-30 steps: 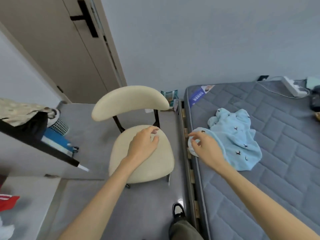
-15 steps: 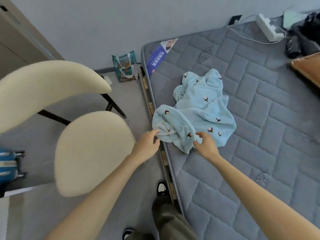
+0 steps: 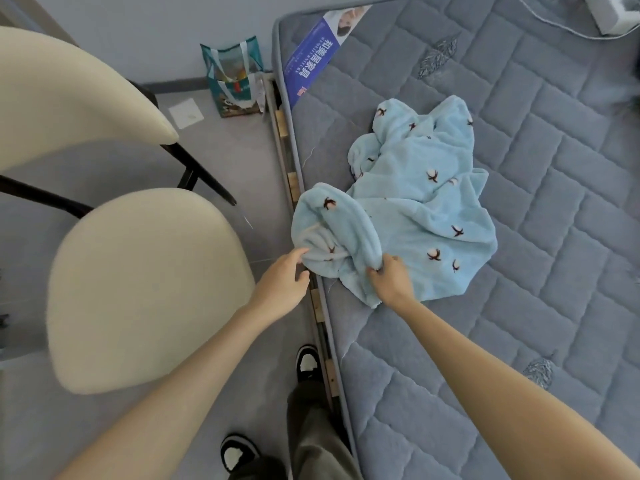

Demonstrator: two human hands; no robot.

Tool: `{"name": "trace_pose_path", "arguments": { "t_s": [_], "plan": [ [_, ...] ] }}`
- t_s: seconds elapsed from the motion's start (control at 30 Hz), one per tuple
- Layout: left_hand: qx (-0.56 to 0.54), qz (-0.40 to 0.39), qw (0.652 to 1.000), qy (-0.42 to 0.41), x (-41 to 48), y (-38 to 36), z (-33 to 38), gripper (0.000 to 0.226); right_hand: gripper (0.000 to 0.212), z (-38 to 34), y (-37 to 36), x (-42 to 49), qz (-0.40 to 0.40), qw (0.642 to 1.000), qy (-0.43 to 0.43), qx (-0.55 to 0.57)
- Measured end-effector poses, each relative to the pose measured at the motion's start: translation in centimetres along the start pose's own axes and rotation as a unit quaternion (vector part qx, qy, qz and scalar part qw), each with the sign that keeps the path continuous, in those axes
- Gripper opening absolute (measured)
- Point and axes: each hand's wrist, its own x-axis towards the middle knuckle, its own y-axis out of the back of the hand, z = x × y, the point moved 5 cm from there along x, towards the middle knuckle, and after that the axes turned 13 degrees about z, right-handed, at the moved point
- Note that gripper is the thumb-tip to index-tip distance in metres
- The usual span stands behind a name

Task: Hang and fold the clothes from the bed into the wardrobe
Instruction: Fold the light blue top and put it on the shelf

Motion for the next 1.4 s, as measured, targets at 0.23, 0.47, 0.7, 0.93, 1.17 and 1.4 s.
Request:
{"name": "trace_pose_path", "arguments": {
  "t_s": [0.23,0.47,0.7,0.93,1.17,1.4],
  "plan": [
    [-0.066,0.058,0.996,-0.014,-1.6,3.8,1.3,0.065,0.026,-7.0,7.8,-6.7,0.035,0.972,0.167,0.164],
    [-0.083,0.047,0.99,-0.107,-4.2,10.5,4.8,0.101,0.017,-17.0,15.7,-14.1,-0.036,0.93,0.263,0.253],
    [-0.119,0.104,0.986,-0.048,-11.2,17.7,3.4,0.022,0.027,-23.2,20.2,-19.8,-0.014,0.904,0.304,0.301],
    [-0.059,0.305,0.949,0.047,-20.9,30.2,-1.8,0.02,0.009,-25.6,19.9,-24.5,0.139,0.916,0.36,0.11],
    [-0.437,0.316,0.835,0.11,-31.1,37.0,-4.1,0.03,0.015,-31.8,18.1,-33.2,0.055,0.909,0.313,0.27],
    [-0.605,0.303,0.732,-0.085,-39.4,44.3,0.0,0.023,0.03,-36.9,18.9,-39.7,-0.196,0.802,0.132,0.548]
  ]
}}
